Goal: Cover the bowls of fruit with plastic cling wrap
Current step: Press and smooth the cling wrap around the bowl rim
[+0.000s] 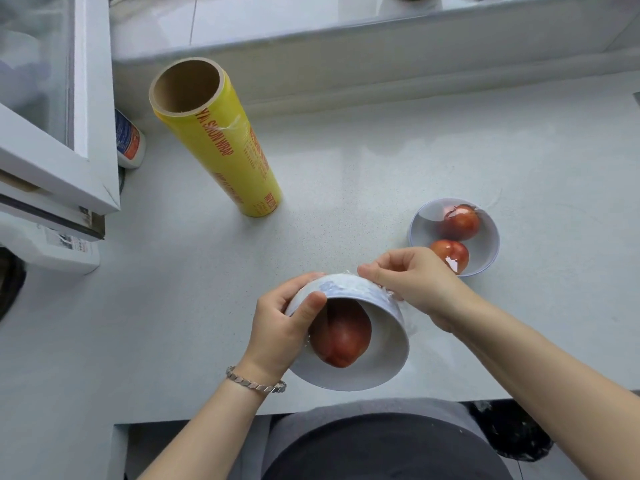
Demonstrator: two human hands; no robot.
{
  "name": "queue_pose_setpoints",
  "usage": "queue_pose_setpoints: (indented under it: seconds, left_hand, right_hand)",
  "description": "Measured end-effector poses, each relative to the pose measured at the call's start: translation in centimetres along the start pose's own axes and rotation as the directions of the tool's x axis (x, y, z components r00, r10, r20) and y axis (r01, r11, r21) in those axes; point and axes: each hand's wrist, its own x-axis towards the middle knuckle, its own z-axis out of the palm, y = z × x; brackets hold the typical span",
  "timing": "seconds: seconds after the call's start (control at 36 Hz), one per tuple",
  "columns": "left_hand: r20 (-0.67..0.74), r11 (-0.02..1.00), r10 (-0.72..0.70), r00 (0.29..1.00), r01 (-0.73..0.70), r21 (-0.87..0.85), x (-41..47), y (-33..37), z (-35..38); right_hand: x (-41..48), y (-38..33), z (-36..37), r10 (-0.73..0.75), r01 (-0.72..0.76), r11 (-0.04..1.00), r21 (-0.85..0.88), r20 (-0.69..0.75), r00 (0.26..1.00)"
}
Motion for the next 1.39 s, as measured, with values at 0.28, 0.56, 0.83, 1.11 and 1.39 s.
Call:
queue_pose_setpoints:
  seconds: [0.28, 0.56, 0.83, 1.11, 1.39]
  left_hand:
    - [0.037, 0.999, -0.019, 0.999, 0.017, 0.036, 0.1, 0.3, 0.1]
    - [0.018, 1.0, -0.012, 1.0, 0.012, -0.013, 0.5, 0.5, 0.0]
    - [-0.05, 0.999, -0.028, 0.998, 0.027, -0.027, 1.0, -0.1, -0.8]
    - [-0.247, 0.97, -0.199, 0.948, 0.155, -0.187, 1.0, -0.2, -0.9]
    - [0.035, 0.966, -0.207, 0.978, 0.21, -0.15, 0.9, 0.8, -0.6]
  right_hand:
    - [-1.2, -1.7, -0.5, -0.511, 0.514, 0.836, -0.191, 0.069, 0.857]
    - [-1.2, -0.7, 0.6, -0.287, 0.428, 0.852, -0.302, 0.415, 0.863]
    - [-1.4, 0.5, -1.0, -0.33, 0.374, 0.918, -0.136, 0.263, 0.906]
    - [-1.1, 2.6, -0.1, -0.188, 0.154, 0.98, 0.13, 0.311, 0.932]
    - [-0.4, 2.8, 0.0, -0.14, 0.082, 0.961, 0.264, 0.208, 0.968]
